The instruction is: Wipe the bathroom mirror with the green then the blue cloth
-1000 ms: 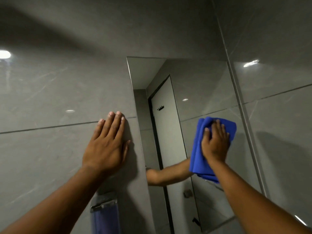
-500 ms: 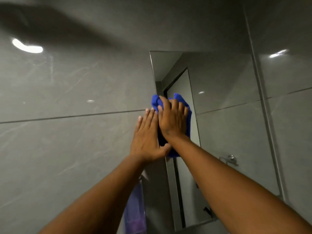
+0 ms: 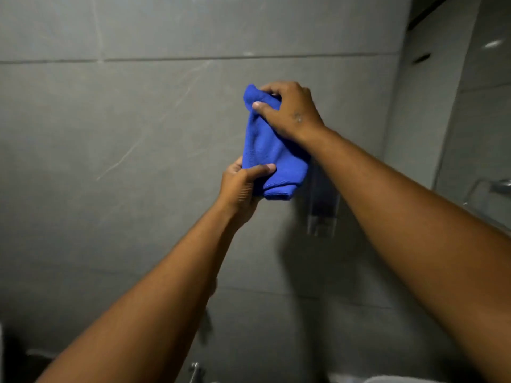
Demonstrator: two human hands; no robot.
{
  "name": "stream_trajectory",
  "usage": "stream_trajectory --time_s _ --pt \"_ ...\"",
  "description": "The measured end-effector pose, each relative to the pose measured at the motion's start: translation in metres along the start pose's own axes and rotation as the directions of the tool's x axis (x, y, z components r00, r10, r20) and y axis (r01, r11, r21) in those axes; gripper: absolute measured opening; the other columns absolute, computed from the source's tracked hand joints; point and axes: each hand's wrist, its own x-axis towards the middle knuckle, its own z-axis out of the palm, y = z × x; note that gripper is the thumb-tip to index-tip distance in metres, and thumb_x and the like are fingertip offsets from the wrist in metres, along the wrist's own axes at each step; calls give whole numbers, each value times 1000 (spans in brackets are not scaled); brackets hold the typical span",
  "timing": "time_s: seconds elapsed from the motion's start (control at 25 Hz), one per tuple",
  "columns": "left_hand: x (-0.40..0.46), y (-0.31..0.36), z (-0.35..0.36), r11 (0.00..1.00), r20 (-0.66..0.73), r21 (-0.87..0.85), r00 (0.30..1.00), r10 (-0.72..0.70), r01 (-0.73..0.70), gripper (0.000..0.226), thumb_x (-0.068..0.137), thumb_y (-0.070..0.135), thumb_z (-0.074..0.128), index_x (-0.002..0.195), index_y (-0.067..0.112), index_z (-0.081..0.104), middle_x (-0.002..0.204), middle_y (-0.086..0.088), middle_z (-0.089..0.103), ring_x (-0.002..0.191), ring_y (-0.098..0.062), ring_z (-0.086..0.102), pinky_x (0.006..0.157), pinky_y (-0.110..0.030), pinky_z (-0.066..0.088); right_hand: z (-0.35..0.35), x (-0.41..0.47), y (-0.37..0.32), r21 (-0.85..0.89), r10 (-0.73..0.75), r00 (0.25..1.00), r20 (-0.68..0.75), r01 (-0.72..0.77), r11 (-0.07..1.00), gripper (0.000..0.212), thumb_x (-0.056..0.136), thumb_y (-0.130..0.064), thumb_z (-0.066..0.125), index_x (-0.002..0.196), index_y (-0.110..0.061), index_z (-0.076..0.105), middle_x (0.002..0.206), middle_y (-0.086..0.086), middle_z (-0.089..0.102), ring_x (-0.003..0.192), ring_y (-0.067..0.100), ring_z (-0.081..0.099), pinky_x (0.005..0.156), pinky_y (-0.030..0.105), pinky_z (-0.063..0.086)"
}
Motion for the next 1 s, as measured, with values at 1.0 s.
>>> stream_trajectory --time_s 1.0 --pt "-356 -310 -322 39 -755 427 380 -534 903 38 69 25 74 102 8 64 104 -14 71 98 -32 68 82 -34 54 340 -552 76 -324 439 346 829 -342 882 57 95 -49 47 142 -16 44 138 16 51 126 35 46 107 43 37"
